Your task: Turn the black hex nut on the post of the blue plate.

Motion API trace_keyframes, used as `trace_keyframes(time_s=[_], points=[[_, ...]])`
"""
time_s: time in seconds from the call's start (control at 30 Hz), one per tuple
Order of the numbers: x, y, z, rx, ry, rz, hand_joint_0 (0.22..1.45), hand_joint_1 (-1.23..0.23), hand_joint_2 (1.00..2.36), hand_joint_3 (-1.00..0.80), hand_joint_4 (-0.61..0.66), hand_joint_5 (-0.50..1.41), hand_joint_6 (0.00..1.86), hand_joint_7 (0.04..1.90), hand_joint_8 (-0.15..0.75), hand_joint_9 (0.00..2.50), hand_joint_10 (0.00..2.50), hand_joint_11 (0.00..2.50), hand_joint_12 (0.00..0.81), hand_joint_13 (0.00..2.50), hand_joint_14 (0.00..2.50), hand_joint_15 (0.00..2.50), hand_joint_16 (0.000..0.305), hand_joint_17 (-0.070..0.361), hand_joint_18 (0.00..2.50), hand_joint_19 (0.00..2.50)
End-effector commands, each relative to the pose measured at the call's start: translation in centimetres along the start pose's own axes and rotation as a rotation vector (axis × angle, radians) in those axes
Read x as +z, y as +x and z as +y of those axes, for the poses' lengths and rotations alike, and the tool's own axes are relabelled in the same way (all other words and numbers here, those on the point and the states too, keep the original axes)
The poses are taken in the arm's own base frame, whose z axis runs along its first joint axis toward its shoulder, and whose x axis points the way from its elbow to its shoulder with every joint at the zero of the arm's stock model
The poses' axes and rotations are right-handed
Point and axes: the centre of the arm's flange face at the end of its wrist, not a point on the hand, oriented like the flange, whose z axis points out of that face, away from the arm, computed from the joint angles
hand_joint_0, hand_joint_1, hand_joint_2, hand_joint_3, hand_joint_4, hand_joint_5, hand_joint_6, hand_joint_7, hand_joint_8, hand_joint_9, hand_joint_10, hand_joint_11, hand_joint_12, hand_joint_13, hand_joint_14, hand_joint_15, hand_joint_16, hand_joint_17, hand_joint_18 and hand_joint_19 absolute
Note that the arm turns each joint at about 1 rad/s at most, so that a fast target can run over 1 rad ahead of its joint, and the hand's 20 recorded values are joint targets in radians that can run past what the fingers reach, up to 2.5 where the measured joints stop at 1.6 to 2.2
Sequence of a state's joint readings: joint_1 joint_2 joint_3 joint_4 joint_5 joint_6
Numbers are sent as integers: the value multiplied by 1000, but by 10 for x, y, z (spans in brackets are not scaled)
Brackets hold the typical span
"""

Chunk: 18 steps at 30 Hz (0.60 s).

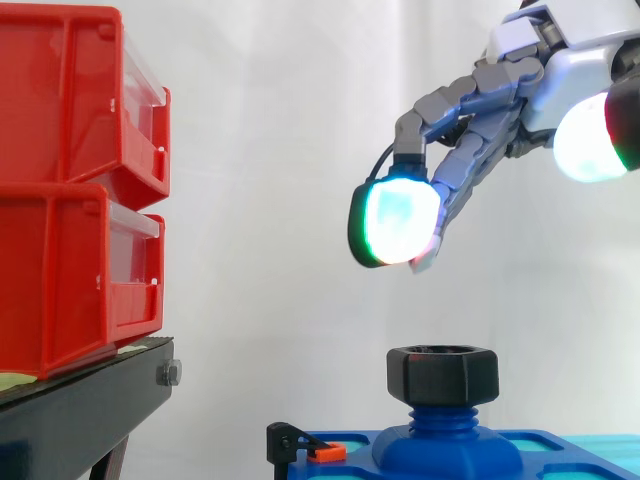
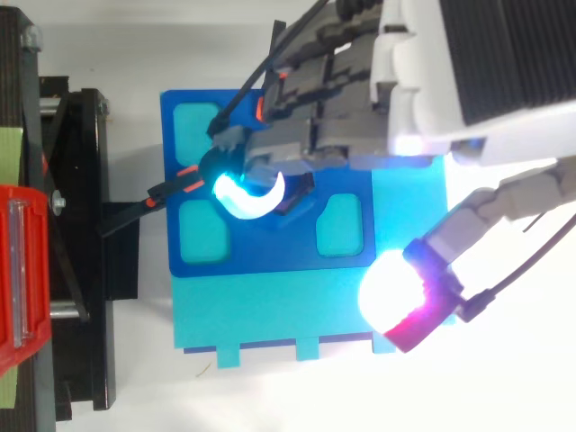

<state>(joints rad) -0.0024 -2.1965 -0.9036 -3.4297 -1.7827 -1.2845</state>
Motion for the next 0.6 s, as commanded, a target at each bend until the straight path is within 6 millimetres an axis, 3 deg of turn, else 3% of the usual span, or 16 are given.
trace_keyframes(time_s=[0.0,0.3,0.57], points=[[12,17,1,0,1,-32,469,-520,1000,-500,171,-186,503,1001,191,504,10,268,322,601,13,313,44,98,369,344],[16,21,10,8,-4,-25,469,-519,1000,-500,174,-185,503,1001,193,507,10,265,322,602,13,307,44,99,372,352],[24,33,5,14,-3,-5,470,-518,1000,-500,170,-185,503,1003,192,509,10,258,323,601,14,313,44,99,373,352]])
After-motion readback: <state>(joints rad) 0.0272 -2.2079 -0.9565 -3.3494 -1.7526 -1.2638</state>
